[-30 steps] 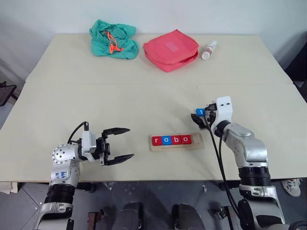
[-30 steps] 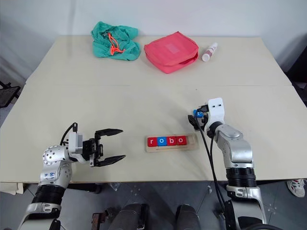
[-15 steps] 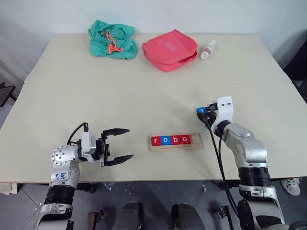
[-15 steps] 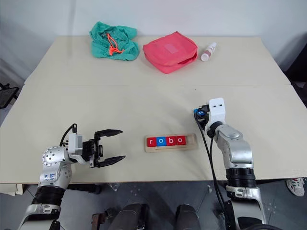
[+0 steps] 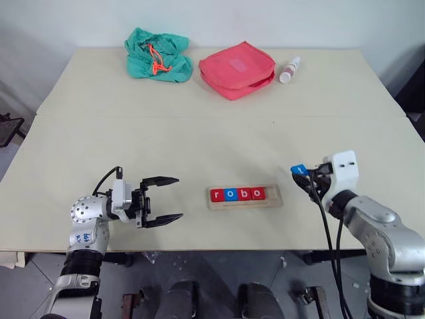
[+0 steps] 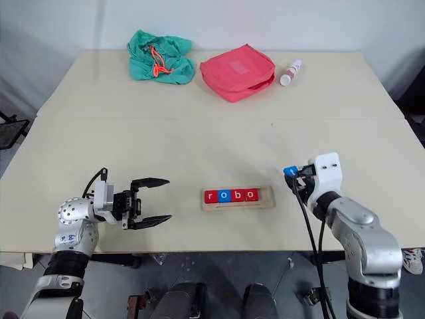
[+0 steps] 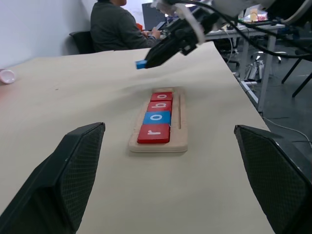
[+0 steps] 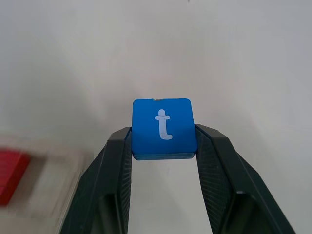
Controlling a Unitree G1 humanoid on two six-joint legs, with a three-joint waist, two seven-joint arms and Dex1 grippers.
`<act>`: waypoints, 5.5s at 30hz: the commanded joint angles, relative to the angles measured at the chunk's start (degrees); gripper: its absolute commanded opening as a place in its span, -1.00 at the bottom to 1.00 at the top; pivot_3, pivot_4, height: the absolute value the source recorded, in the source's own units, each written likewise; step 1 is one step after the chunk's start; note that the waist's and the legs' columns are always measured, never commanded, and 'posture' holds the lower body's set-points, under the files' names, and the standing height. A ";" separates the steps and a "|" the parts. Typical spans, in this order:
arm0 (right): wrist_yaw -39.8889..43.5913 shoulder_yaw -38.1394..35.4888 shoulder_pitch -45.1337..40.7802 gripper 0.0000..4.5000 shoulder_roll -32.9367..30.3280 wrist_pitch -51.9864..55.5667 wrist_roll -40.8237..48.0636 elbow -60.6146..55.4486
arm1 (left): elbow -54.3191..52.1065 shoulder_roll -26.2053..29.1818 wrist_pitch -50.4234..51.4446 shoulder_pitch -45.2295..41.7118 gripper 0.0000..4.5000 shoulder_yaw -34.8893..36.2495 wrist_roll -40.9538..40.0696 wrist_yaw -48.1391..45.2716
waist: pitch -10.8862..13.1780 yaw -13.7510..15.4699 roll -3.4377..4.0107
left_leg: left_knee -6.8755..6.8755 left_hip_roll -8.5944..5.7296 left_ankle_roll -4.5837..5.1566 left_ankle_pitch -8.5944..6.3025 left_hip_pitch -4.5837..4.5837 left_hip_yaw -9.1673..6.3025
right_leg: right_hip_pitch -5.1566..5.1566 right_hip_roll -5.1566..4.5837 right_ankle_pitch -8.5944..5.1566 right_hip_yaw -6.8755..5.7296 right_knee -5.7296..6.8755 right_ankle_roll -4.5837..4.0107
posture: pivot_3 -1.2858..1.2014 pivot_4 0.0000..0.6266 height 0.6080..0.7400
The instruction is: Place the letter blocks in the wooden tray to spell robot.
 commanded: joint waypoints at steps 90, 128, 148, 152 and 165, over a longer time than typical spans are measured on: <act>66.15 25.25 -32.40 -0.35 -26.03 -42.02 -15.26 44.53 | -12.53 -0.12 -0.66 10.04 1.00 0.10 -0.18 9.98 | 0.01 0.09 0.01 | 0.11 0.07 0.02 -0.01 -0.07 0.09 | 0.17 0.01 0.00 -0.10 -0.49 0.00 | 0.03 -0.52 1.00; 63.00 30.16 -30.32 0.99 -23.46 -42.53 -17.66 40.79 | -12.63 -0.36 -1.66 10.72 1.00 0.32 0.15 11.22 | 0.01 -0.08 0.01 | 0.14 0.04 0.02 -0.01 -0.14 0.04 | 0.13 0.00 0.00 -0.15 -0.47 0.00 | 0.03 -0.52 1.00; 57.59 21.63 -16.80 -0.47 -26.77 -31.11 -8.64 25.67 | -9.79 -0.46 -1.52 7.99 1.00 -0.22 0.12 9.33 | 0.01 0.04 0.00 | 0.14 0.04 0.02 0.00 -0.16 -0.01 | 0.16 0.00 0.00 -0.21 -0.47 0.00 | 0.03 -0.52 1.00; 56.56 23.49 -17.45 -0.97 -25.63 -32.35 -9.88 28.08 | -10.20 -0.09 -1.22 8.32 1.00 0.07 -0.02 9.09 | 0.01 0.08 0.00 | 0.15 0.04 0.02 -0.01 -0.16 -0.01 | 0.17 0.00 0.00 -0.21 -0.48 0.00 | 0.03 -0.52 1.00; 55.68 26.56 -21.24 -0.97 -22.70 -36.10 -12.19 34.25 | -12.31 0.59 -0.76 10.30 1.00 0.54 -0.32 9.89 | 0.01 -0.02 0.00 | 0.16 0.04 0.02 0.00 -0.15 -0.01 | 0.17 0.00 0.00 -0.21 -0.47 0.00 | 0.03 -0.52 1.00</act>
